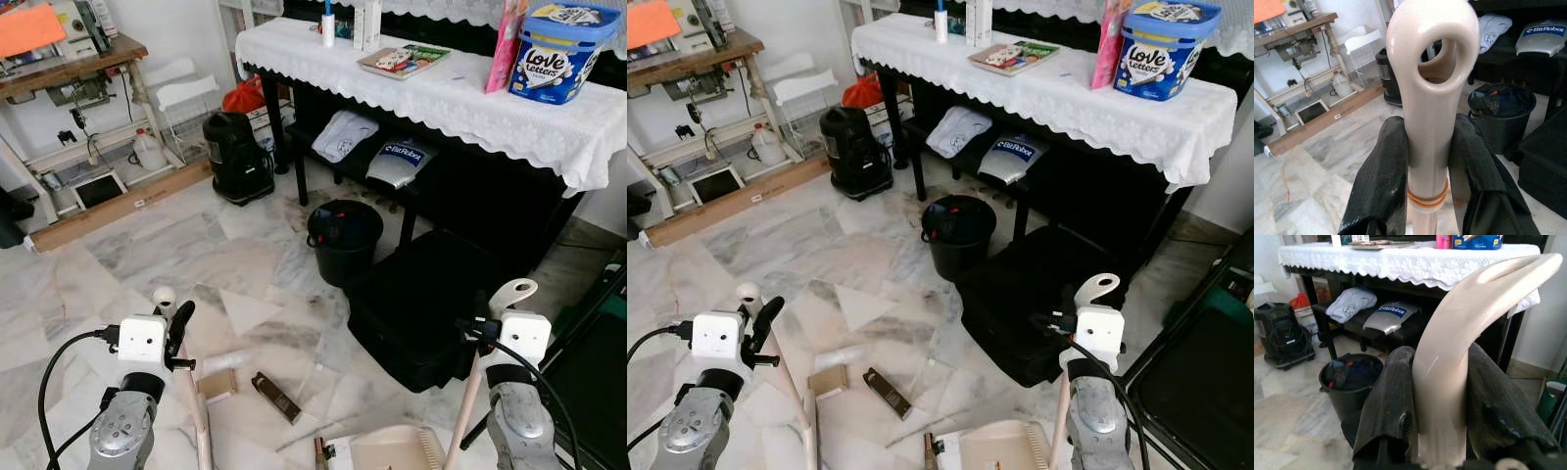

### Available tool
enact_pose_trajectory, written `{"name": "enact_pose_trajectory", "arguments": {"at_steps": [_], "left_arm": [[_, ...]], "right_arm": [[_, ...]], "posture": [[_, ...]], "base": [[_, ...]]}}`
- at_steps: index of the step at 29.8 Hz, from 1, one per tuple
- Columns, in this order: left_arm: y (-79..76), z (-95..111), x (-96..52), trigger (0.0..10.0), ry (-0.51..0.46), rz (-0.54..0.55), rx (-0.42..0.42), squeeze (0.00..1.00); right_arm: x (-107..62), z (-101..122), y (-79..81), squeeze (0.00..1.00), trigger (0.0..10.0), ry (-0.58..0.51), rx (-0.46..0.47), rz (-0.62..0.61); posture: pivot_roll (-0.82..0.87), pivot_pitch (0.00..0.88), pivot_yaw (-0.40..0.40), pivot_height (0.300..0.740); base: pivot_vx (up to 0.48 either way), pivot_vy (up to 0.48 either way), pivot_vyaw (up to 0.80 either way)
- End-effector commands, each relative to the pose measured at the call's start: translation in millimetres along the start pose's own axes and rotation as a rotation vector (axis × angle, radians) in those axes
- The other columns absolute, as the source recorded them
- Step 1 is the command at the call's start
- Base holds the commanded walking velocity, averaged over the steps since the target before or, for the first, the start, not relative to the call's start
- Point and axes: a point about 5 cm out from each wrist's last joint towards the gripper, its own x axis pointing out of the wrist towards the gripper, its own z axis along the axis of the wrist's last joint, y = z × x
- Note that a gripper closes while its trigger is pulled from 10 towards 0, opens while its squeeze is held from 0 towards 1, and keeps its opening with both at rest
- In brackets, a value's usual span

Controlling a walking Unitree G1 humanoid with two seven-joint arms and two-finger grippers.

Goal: Sweep floor

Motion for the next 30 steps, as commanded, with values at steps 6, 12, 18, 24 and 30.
{"name": "enact_pose_trajectory", "arguments": {"at_steps": [6,12,18,24,30], "left_arm": [[11.3,11.7,1.7,10.0,-0.033,-0.002,0.031,0.0],[13.6,13.5,0.2,10.0,-0.032,-0.002,0.033,0.0],[20.0,17.5,-3.1,10.0,-0.022,-0.023,0.042,0.0],[24.7,19.9,-2.5,10.0,-0.016,-0.035,0.045,0.0],[20.5,19.8,2.9,10.0,-0.018,-0.045,0.036,0.0]], "right_arm": [[11.0,18.1,9.6,0.0,10.0,-0.118,-0.069,0.053],[8.5,13.7,13.2,0.0,10.0,-0.119,-0.092,0.063],[-4.1,0.0,20.7,0.0,10.0,-0.093,-0.132,0.09],[-7.9,-0.8,14.5,0.0,10.0,-0.122,-0.226,0.114],[0.8,21.2,-2.2,0.0,10.0,-0.218,-0.241,0.078]], "posture": [[-0.02,0.054,0.147,0.74],[0.0,0.065,0.152,0.74],[0.03,0.104,0.184,0.74],[0.01,0.099,0.186,0.74],[-0.01,0.097,0.179,0.74]], "base": [[0.0,0.0,0.0],[0.0,0.0,0.0],[0.0,0.0,0.0],[0.0,0.0,0.0],[0.0,0.0,0.0]]}}
